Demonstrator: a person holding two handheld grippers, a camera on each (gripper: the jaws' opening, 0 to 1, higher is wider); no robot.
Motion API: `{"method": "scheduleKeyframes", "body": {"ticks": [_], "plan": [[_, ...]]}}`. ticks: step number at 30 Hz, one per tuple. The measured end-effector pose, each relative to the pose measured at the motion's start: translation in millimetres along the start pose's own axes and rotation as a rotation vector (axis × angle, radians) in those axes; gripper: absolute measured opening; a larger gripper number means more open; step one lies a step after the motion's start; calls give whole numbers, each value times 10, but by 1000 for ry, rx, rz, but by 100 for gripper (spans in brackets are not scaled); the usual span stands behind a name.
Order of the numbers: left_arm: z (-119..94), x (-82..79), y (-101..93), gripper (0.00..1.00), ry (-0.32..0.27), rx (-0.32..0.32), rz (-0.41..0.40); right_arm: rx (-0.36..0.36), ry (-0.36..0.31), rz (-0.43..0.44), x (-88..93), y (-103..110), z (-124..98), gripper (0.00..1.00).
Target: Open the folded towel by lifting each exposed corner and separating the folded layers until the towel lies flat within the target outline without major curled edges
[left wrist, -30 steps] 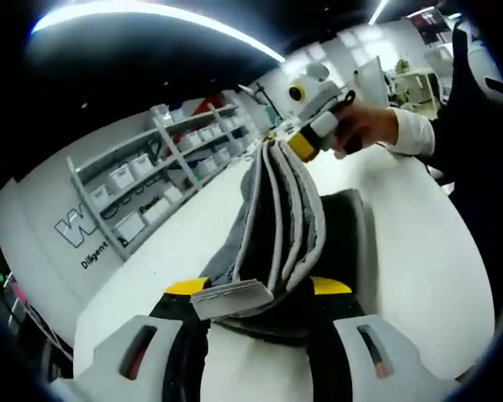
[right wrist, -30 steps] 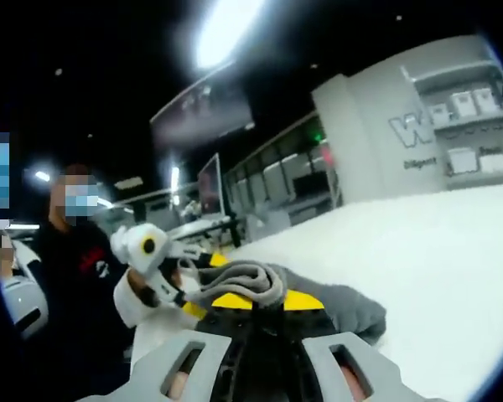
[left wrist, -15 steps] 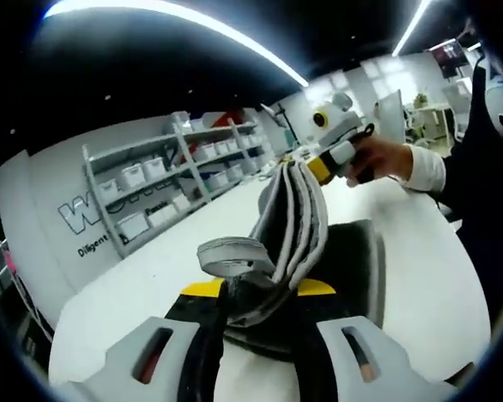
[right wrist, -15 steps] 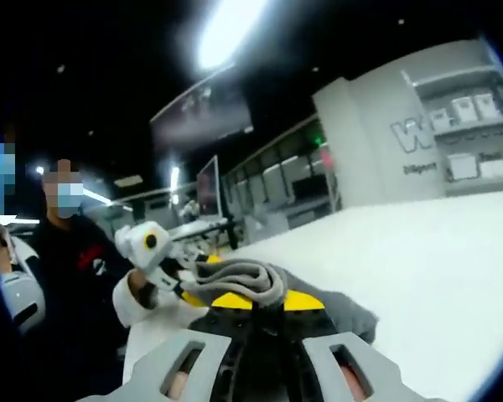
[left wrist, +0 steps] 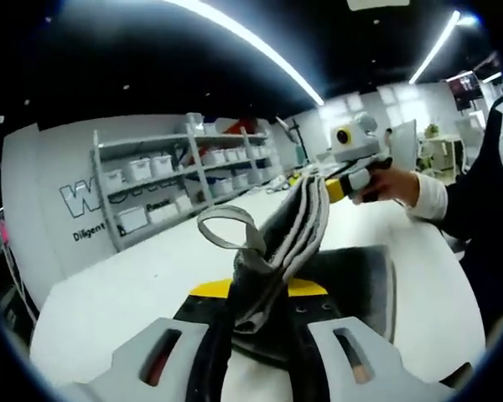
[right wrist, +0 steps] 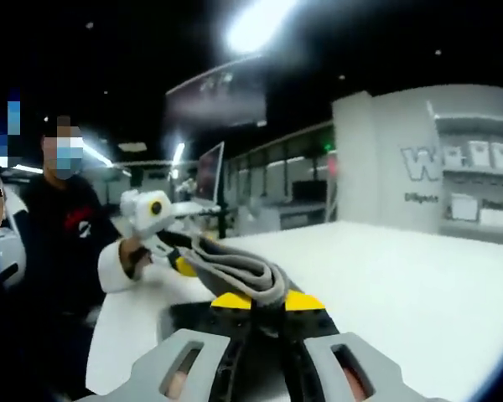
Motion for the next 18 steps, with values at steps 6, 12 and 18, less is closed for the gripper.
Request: {"method": "scheduleKeyframes", "body": {"ticks": [6, 12, 18], "plan": [[48, 21, 56, 19, 6, 4, -3, -4, 11, -79, -6, -53, 24, 4], [98, -16, 38, 19, -23, 0, -93, -9, 13, -161, -45, -155, 61, 4], [147, -30, 143, 20, -22, -9, -74, -4, 13, -232, -57, -199, 105, 5]]}}
Point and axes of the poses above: the point that each gripper's makers call its tool centre point, and the gripper's own axes: z roughly forward along the fingers, y roughly to its left, x roughly out of its underside, the point moved 9 cm from there along -z, roughly backward along the fingers, and after that the axes turned 6 degrees about -y, right-handed, at the moved point
